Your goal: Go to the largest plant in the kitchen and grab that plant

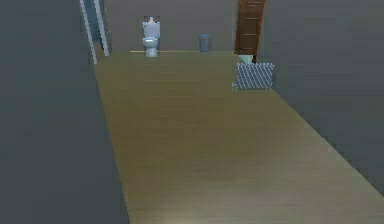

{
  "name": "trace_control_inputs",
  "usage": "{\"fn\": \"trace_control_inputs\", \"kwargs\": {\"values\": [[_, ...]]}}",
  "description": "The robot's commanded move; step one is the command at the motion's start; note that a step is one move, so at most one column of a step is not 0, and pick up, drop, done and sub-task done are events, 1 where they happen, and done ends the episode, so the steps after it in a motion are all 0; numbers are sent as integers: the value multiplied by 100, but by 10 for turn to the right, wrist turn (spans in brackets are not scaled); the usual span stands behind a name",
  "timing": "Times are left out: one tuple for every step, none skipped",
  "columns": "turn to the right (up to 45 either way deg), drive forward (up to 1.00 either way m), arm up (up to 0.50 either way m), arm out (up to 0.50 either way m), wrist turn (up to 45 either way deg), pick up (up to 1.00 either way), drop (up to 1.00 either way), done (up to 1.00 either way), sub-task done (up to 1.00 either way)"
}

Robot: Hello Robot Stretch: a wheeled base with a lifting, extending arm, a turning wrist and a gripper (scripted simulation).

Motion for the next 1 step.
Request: {"fn": "trace_control_inputs", "kwargs": {"values": [[0, 100, 0, 0, 0, 0, 0, 0, 0]]}}
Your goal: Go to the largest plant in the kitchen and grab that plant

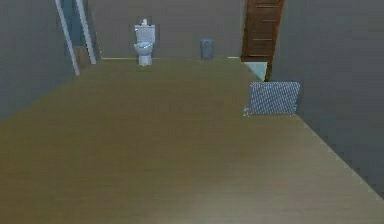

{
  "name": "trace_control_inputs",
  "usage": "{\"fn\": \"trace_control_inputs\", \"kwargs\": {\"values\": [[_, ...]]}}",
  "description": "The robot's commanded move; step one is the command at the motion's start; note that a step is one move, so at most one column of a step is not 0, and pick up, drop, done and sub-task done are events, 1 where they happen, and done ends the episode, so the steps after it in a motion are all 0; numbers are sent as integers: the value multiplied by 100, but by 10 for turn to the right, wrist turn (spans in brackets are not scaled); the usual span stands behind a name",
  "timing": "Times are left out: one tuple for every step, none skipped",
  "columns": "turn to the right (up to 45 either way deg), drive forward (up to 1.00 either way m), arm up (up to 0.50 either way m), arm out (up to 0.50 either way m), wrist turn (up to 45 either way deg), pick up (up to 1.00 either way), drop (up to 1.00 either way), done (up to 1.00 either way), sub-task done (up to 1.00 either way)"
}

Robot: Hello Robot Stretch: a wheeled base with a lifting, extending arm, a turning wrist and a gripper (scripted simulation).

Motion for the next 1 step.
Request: {"fn": "trace_control_inputs", "kwargs": {"values": [[-60, 0, 0, 0, 0, 0, 0, 0, 0]]}}
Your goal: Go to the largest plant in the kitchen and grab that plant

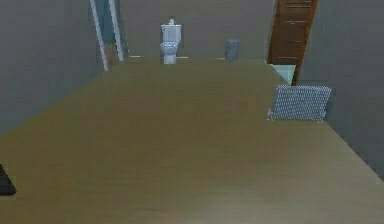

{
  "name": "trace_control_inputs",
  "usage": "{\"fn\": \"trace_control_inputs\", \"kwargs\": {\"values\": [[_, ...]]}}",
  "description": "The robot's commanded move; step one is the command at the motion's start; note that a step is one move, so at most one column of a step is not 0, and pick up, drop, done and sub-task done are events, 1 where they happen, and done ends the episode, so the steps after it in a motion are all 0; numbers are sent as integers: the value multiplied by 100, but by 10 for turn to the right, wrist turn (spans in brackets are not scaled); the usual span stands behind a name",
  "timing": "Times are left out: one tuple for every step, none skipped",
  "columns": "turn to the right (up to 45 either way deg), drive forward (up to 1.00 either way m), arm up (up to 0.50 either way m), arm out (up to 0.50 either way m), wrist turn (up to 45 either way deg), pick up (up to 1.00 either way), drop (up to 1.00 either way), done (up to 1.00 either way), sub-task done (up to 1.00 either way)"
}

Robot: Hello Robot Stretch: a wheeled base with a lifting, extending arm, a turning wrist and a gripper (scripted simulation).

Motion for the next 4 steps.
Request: {"fn": "trace_control_inputs", "kwargs": {"values": [[0, 10, 0, 0, 0, 0, 0, 0, 0], [-360, 0, 0, 0, 0, 0, 0, 0, 0], [0, 40, 0, 0, 0, 0, 0, 0, 0], [-390, 0, 0, 0, 0, 0, 0, 0, 0]]}}
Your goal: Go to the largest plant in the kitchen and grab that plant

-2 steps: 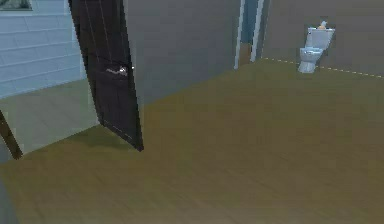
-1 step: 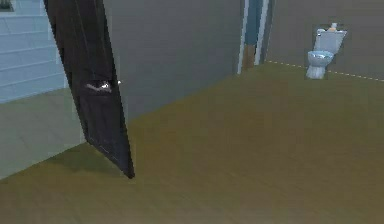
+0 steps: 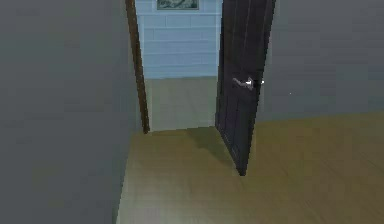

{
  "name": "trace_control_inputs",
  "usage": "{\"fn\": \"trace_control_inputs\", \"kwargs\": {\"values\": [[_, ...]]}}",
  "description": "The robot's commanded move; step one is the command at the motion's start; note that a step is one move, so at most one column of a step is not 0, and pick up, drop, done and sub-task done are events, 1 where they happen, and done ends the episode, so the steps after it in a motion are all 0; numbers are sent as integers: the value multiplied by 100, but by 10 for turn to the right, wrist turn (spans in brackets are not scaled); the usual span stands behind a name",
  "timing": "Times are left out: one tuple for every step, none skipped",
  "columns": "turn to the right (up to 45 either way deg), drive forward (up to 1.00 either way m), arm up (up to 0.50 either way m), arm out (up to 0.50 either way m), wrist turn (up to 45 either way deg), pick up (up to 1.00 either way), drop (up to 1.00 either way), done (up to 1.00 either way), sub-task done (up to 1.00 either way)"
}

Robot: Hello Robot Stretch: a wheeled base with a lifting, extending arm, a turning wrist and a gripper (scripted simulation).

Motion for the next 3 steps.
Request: {"fn": "trace_control_inputs", "kwargs": {"values": [[0, 100, 0, 0, 0, 0, 0, 0, 0], [0, 65, 0, 0, 0, 0, 0, 0, 0], [-120, 0, 0, 0, 0, 0, 0, 0, 0]]}}
